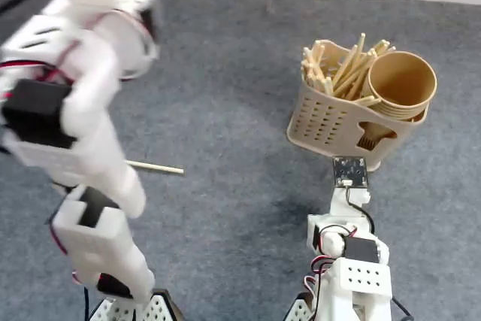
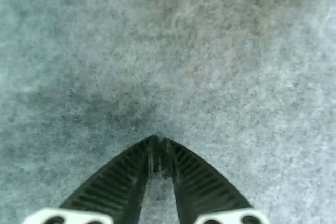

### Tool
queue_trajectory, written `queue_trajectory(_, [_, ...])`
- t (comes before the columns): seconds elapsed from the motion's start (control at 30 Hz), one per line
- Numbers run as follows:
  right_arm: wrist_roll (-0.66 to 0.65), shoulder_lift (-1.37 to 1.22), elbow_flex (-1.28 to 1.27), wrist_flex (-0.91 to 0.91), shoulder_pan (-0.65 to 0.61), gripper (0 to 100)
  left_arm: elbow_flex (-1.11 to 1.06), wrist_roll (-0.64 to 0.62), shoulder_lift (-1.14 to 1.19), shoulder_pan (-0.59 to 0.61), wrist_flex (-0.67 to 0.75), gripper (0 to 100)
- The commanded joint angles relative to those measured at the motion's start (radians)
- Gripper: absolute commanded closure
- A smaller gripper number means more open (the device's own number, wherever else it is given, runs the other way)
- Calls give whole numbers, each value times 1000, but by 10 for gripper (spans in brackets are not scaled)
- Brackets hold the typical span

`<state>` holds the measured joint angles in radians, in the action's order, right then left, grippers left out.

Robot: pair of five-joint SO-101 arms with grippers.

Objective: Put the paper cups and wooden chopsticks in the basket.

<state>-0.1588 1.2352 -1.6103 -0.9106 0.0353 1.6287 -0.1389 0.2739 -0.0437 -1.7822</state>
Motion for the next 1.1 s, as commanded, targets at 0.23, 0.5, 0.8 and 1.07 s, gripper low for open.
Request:
queue_trajectory(0.23, [-12,-1,-1,22,16,957,-648,-141,-254,186,-3,973])
queue_trajectory(0.5, [-12,-1,-1,22,16,957,-1082,-278,-363,351,0,972])
queue_trajectory(0.8, [-12,-1,-1,22,16,957,-1426,-442,-361,512,2,713])
queue_trajectory(1.07, [-12,-1,-1,22,16,957,-1745,-443,-360,590,238,697])
